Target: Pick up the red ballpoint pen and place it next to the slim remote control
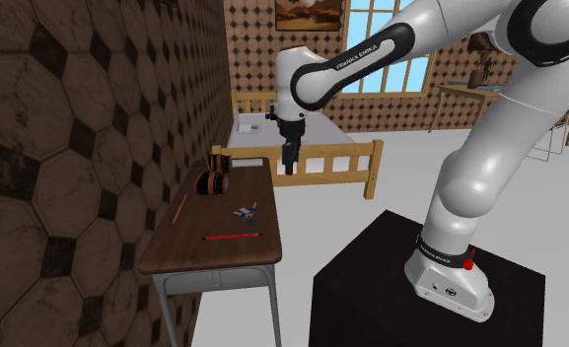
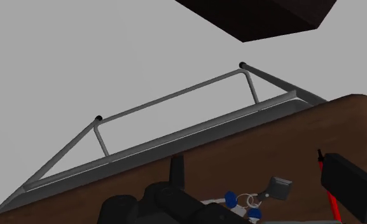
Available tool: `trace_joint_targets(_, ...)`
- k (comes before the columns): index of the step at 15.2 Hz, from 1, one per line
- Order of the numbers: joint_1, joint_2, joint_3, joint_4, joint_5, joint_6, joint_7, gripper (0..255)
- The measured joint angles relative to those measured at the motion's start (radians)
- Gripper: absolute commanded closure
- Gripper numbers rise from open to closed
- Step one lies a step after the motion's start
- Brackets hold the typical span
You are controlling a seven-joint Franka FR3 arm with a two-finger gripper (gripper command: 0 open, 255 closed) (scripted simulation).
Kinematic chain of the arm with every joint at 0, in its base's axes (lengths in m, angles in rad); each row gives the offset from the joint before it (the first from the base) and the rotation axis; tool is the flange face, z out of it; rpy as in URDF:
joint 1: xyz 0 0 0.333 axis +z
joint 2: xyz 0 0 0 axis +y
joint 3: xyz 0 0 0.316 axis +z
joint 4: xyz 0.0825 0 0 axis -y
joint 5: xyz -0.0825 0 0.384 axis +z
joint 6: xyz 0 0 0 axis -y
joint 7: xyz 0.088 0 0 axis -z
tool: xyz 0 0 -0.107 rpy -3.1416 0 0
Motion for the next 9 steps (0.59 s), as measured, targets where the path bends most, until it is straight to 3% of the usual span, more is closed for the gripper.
trace_joint_targets(9,0.078,0.244,0.08,0.064,0.001,0.151,-0.041,0)
